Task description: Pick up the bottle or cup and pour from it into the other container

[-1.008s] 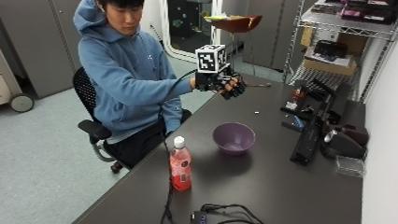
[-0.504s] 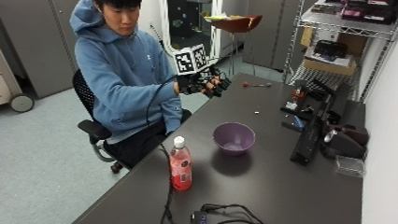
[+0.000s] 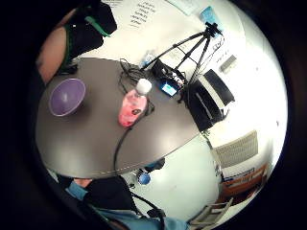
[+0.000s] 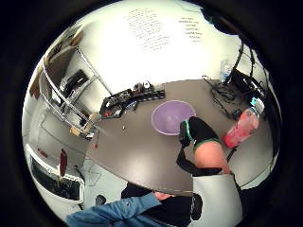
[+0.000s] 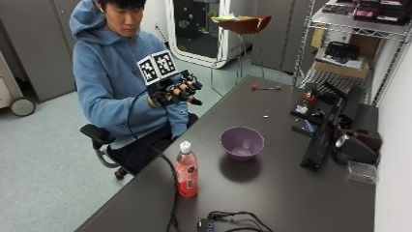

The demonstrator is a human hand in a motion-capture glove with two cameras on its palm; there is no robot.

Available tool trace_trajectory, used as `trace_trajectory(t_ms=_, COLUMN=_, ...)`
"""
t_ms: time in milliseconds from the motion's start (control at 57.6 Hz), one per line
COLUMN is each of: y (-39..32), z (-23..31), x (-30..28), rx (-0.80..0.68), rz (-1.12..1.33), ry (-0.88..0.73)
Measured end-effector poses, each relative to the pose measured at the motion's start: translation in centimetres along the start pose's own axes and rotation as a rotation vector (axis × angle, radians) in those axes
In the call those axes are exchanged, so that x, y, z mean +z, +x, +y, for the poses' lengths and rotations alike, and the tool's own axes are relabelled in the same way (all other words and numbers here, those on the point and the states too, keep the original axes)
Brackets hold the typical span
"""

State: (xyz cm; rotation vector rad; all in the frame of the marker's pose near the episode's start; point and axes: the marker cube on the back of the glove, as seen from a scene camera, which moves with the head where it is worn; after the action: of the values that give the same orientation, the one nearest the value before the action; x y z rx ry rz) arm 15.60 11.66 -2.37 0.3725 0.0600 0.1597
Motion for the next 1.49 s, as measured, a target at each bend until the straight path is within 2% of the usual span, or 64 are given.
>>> trace_trajectory(t_ms=434, y=7.5, z=3.3, x=0.1, rx=0.083, rz=-0.051, ry=0.179)
trace_trajectory(t_ms=591, y=10.2, z=3.6, x=0.7, rx=0.090, rz=-0.105, ry=0.185)
trace_trajectory(t_ms=764, y=13.0, z=3.8, x=1.6, rx=0.097, rz=-0.292, ry=0.150)
trace_trajectory(t_ms=869, y=15.0, z=4.1, x=2.4, rx=0.096, rz=-0.375, ry=0.119)
trace_trajectory(t_ms=1008, y=18.3, z=3.6, x=4.2, rx=0.126, rz=-0.536, ry=-0.064)
trace_trajectory(t_ms=1112, y=20.8, z=2.2, x=6.2, rx=0.090, rz=-0.691, ry=-0.103)
trace_trajectory(t_ms=1320, y=23.6, z=0.5, x=9.9, rx=0.082, rz=-0.879, ry=-0.278)
trace_trajectory(t_ms=1494, y=24.0, z=-0.5, x=13.4, rx=0.095, rz=-0.971, ry=-0.354)
